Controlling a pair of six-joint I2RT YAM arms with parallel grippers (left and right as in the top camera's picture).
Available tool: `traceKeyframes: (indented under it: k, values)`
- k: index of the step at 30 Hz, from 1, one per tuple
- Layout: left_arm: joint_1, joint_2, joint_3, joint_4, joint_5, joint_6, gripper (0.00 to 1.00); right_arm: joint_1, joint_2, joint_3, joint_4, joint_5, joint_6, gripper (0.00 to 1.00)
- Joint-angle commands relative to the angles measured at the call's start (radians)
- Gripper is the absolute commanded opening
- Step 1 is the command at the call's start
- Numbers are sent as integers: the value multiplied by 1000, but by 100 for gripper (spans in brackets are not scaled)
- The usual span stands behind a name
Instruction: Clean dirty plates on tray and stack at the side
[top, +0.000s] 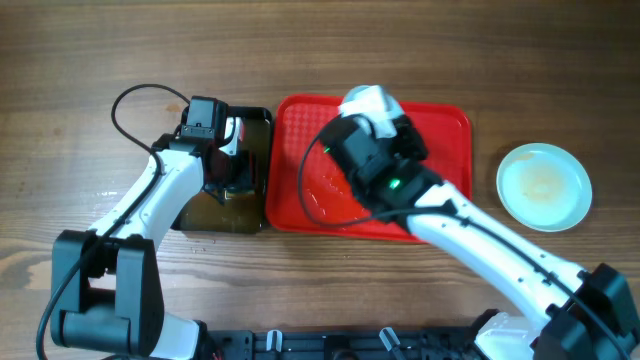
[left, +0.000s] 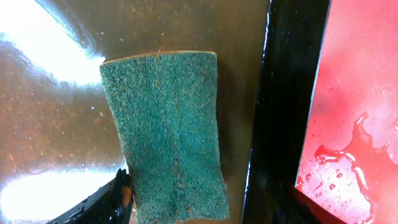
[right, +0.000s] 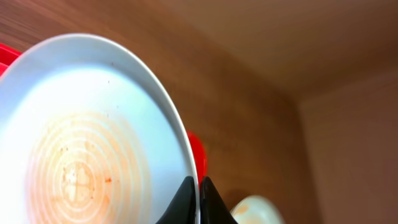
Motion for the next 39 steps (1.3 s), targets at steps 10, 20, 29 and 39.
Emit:
traceKeyframes:
  k: [10, 20, 29, 39]
  values:
    - [-4, 4, -1, 3, 16, -9, 65, -813, -20, -15, -189, -709, 419, 4]
    - [-4, 4, -1, 3, 16, -9, 65, -1263, -14, -115, -196, -737, 448, 4]
    - [-4, 4, -1, 3, 16, -9, 66, -1307, -14, -115, -195, -1141, 347, 41]
    - [-4, -56, -1, 49, -35, -88, 100, -986, -17, -115, -209, -1359, 24, 100]
